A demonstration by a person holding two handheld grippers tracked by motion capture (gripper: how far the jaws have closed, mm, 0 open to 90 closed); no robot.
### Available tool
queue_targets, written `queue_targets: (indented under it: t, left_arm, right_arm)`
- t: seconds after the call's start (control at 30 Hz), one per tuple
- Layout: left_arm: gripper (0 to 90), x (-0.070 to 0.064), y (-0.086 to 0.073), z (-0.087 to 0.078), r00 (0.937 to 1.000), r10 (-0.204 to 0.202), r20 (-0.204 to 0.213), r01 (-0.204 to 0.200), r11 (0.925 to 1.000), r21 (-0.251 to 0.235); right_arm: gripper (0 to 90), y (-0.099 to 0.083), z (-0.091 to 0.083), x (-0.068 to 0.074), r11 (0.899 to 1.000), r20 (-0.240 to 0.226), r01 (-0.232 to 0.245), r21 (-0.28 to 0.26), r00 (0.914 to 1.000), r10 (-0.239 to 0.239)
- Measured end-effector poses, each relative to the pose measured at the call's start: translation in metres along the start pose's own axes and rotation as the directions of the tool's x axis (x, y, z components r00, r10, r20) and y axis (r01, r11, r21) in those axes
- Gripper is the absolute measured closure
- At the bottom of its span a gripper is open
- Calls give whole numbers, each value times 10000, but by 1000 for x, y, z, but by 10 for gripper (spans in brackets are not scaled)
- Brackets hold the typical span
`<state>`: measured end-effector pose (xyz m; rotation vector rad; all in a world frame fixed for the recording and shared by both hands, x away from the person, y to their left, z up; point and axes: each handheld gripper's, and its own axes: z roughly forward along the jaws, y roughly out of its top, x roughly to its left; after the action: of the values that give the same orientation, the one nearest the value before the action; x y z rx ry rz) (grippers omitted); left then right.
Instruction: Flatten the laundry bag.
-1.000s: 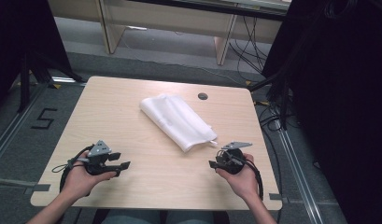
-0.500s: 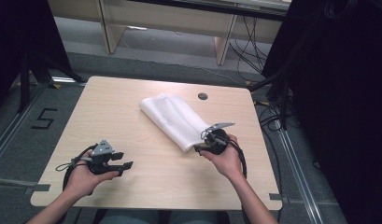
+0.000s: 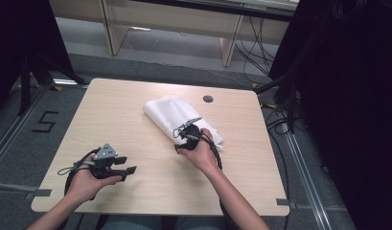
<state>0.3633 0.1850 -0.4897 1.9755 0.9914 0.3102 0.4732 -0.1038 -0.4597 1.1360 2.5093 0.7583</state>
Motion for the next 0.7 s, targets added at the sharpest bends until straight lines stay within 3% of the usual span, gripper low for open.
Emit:
queue_targets:
  t: [0.07,0.17,0.27,0.37,0.43,0.47,0.57,0.63,0.67,0.7]
  left_arm:
    - [425,1,0,-1,9999,168,23,-168,9997,194]
    - [424,-1,-1,1,10000,8,46,-8,10000,45]
    - [422,-1,-2,-2,10000,7,-20,-7,9996,270]
    - [422,0,-4,-3,10000,-81,-20,82,9996,275]
    - [422,1,-4,-4,10000,32,-47,-31,9996,275]
    - [422,0,-5,-5,9999,-111,-82,113,9997,212]
    - [423,0,-5,-6,9999,-126,-71,126,9999,13]
    - [426,-1,-3,-7,10000,-61,-49,60,9997,-227]
    - [427,-1,-2,-8,9999,-111,-44,110,9993,-359]
    - [428,-2,-1,-8,9999,-164,8,164,9988,-466]
  right_arm:
    - [378,3,6,-1,10000,166,-1,70,9999,-1]
    - [402,8,15,-4,9998,271,74,206,9996,-80]
    - [537,12,20,-4,9981,381,510,335,9979,-523]
    - [725,13,22,-2,9975,-19,606,362,9982,-606]
    - [799,12,22,-1,9968,-227,657,460,9976,-647]
    - [826,12,21,-1,9951,-201,800,578,9967,-789]
    - [860,7,15,-1,9879,-146,1437,578,9896,-1431]
    - [863,1,10,2,9864,-411,1488,702,9884,-1462]
    - [864,-3,6,2,9775,-524,2022,601,9786,-1992]
    - [864,-8,2,3,9737,-508,2199,595,9748,-2171]
